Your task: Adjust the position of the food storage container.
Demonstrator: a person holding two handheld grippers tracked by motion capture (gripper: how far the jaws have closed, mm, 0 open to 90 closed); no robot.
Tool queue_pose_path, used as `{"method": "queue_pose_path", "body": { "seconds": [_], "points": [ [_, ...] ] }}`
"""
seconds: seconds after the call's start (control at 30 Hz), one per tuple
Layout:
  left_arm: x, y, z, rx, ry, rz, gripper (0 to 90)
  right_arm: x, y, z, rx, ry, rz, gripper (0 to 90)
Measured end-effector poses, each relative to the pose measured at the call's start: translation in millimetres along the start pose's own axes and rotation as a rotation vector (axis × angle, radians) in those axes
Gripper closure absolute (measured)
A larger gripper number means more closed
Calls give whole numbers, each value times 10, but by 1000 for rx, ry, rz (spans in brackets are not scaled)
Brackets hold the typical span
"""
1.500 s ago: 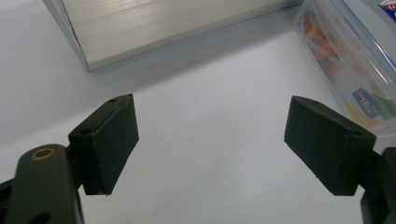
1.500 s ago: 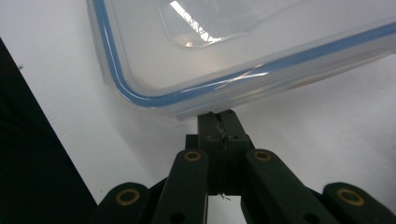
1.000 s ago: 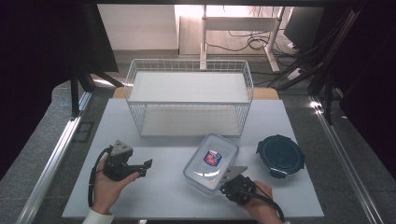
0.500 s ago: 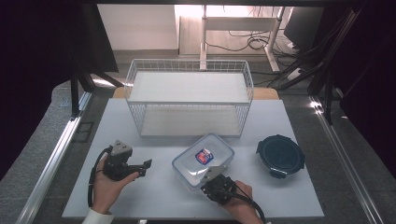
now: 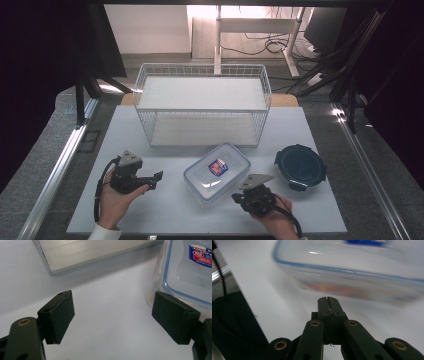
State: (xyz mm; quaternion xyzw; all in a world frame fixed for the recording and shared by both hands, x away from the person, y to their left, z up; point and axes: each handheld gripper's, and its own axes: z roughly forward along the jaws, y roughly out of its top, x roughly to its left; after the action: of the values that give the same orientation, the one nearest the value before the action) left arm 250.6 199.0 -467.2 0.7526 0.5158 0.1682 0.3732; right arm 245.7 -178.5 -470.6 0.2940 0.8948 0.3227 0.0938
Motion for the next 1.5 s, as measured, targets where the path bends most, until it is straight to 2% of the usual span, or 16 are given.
{"method": "queue_pose_path", "body": {
  "seconds": [0.13, 0.27, 0.33, 0.4, 0.47, 0.57, 0.73, 0.83, 0.93, 1.0, 1.07, 1.13, 1.2, 1.3, 1.43, 1.5],
  "points": [
    [-24, 7, 6, 2, -7, 12, 187, -284, -159, -204, -25, -62, 78, 889],
    [-43, 8, 27, 8, -15, 15, 192, -515, -283, -309, -34, -83, 150, 888],
    [-48, 11, 33, 8, -17, 16, 201, -550, -302, -323, -36, -83, 163, 882],
    [-66, 40, 53, 13, -35, 20, 221, -602, -321, -341, -57, -82, 197, 626],
    [-88, 81, 57, 8, -44, 27, 236, -611, -305, -353, -88, -104, 218, 472],
    [-118, 162, 61, -1, -72, 34, 263, -620, -295, -383, -115, -128, 229, 387],
    [-175, 395, 151, -9, -113, 48, 328, -654, -310, -453, -140, -158, 251, 340],
    [-191, 476, 223, -1, -118, 57, 418, -676, -319, -473, -149, -161, 259, 321],
    [-224, 672, 427, 32, -135, 70, 546, -694, -324, -483, -153, -162, 270, 308],
    [-246, 767, 551, 67, -169, 79, 694, -707, -330, -482, -152, -164, 269, 304],
    [-285, 850, 670, 112, -183, 115, 805, -717, -337, -471, -146, -160, 273, 301],
    [-342, 944, 828, 140, -197, 151, 859, -718, -341, -462, -140, -151, 281, 298],
    [-381, 1012, 941, 151, -196, 169, 882, -716, -339, -460, -141, -144, 284, 298],
    [-429, 1099, 1135, 158, -218, 161, 900, -721, -340, -458, -138, -148, 287, 294],
    [-498, 1153, 1297, 169, -200, 182, 900, -744, -355, -451, -134, -155, 288, 292],
    [-568, 1201, 1449, 204, -180, 227, 900, -757, -361, -457, -134, -158, 292, 292]
  ]
}}
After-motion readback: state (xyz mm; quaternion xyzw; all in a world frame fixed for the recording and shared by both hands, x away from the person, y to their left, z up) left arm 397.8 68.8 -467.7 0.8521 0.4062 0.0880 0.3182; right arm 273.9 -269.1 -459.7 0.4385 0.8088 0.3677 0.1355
